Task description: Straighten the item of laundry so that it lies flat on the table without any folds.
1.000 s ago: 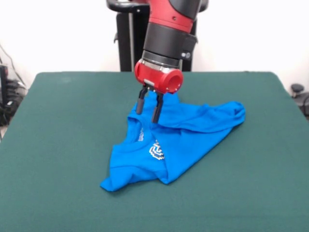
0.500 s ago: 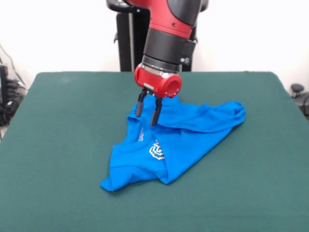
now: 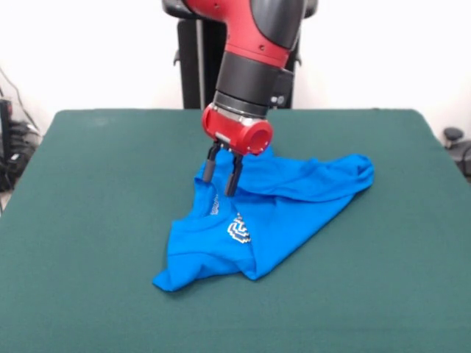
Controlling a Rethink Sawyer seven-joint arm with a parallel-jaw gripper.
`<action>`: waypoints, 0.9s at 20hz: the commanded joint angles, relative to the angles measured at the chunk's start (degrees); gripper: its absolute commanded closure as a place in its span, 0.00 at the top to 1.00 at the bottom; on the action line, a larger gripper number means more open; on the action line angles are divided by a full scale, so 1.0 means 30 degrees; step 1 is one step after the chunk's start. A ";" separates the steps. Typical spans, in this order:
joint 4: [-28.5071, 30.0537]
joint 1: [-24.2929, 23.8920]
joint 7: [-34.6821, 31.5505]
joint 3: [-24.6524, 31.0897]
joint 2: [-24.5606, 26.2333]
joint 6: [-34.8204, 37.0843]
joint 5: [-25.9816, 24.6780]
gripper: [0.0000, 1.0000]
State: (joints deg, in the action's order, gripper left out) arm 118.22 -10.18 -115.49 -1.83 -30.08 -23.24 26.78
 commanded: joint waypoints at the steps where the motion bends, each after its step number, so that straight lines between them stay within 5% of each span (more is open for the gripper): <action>1: -0.0151 0.0127 -0.6877 0.2406 0.0118 -0.0226 0.1133 1.00; 18: 0.0235 0.1728 -0.8029 0.1746 -0.0467 0.0741 0.1926 1.00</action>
State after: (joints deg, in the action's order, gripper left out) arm 118.23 -7.32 -123.63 -1.75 -31.46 -23.24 28.66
